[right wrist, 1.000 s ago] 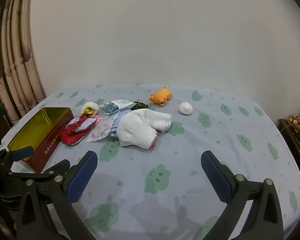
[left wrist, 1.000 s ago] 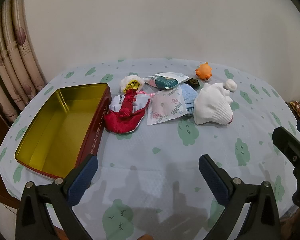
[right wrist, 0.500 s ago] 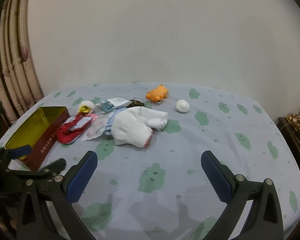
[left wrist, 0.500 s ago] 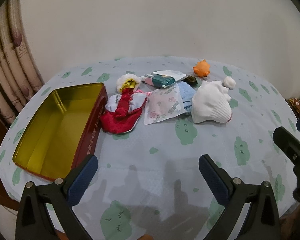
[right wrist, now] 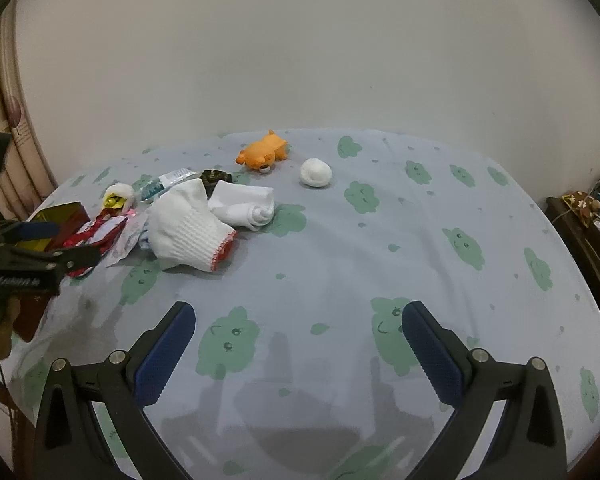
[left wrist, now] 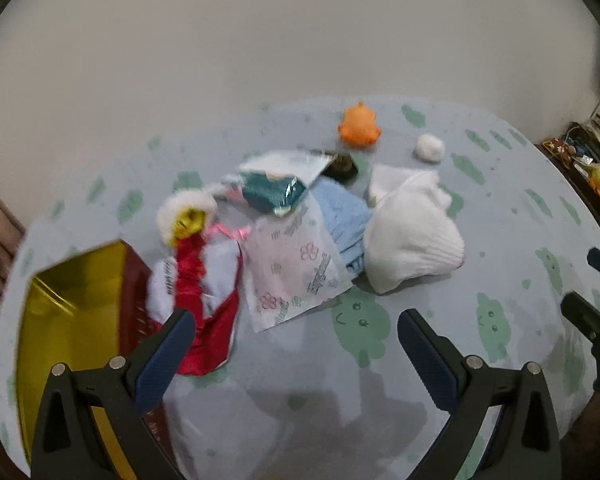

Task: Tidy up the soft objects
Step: 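Grasp the white knit glove with the left gripper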

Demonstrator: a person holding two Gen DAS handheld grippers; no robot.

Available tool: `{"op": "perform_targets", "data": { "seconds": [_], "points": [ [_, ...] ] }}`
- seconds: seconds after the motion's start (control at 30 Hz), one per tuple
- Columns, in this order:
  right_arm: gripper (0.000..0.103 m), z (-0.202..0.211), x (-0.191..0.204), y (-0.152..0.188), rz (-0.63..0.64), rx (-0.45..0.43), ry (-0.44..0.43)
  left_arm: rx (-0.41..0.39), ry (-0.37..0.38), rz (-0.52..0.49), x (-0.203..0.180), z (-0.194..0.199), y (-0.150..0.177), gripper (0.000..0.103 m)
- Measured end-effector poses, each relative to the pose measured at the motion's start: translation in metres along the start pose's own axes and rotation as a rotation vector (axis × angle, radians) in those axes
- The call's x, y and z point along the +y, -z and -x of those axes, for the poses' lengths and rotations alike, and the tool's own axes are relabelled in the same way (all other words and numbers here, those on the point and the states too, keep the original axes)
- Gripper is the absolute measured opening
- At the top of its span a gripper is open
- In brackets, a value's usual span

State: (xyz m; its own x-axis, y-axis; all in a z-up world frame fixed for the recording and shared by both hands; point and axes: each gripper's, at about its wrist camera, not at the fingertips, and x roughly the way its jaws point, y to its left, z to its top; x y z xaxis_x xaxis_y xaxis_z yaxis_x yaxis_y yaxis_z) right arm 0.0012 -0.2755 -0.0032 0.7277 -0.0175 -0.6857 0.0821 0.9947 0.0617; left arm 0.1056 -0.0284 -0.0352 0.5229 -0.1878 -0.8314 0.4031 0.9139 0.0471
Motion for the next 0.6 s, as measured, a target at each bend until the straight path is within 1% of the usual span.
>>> {"op": "perform_targets", "data": {
  "seconds": [0.03, 0.07, 0.13, 0.2, 0.23, 0.27, 0.37, 0.43, 0.5, 0.6],
  "points": [
    [0.103, -0.002, -0.001, -0.001, -0.003, 0.005, -0.003, 0.01, 0.023, 0.001, 0.0, -0.001, -0.002, 0.103],
    [0.103, -0.004, -0.002, 0.0, -0.007, 0.011, -0.006, -0.001, 0.058, -0.007, -0.005, 0.001, -0.005, 0.103],
    [0.103, -0.008, -0.005, 0.0, -0.014, 0.023, -0.013, -0.027, 0.095, -0.039, -0.019, 0.008, -0.012, 0.103],
    [0.103, -0.013, -0.007, 0.002, -0.019, 0.039, -0.018, -0.024, 0.136, -0.063, -0.032, 0.007, -0.02, 0.103],
    [0.103, -0.014, -0.009, 0.002, -0.024, 0.046, -0.015, -0.017, 0.143, -0.072, -0.038, 0.004, -0.025, 0.103],
    [0.103, -0.015, -0.012, 0.003, -0.03, 0.049, -0.016, -0.006, 0.14, -0.087, -0.045, -0.002, -0.029, 0.103],
    [0.103, -0.015, -0.02, 0.002, -0.057, 0.054, -0.03, 0.009, 0.069, -0.166, -0.066, -0.018, -0.041, 0.103],
    [0.103, -0.013, -0.023, 0.001, -0.067, 0.051, -0.036, 0.009, 0.046, -0.213, -0.073, -0.027, -0.046, 0.103],
    [0.103, -0.011, -0.025, -0.001, -0.073, 0.045, -0.041, 0.023, 0.052, -0.239, -0.076, -0.037, -0.052, 0.103],
    [0.103, -0.01, -0.024, -0.003, -0.067, 0.044, -0.048, 0.069, 0.078, -0.265, -0.077, -0.056, -0.057, 0.103]
  ]
}}
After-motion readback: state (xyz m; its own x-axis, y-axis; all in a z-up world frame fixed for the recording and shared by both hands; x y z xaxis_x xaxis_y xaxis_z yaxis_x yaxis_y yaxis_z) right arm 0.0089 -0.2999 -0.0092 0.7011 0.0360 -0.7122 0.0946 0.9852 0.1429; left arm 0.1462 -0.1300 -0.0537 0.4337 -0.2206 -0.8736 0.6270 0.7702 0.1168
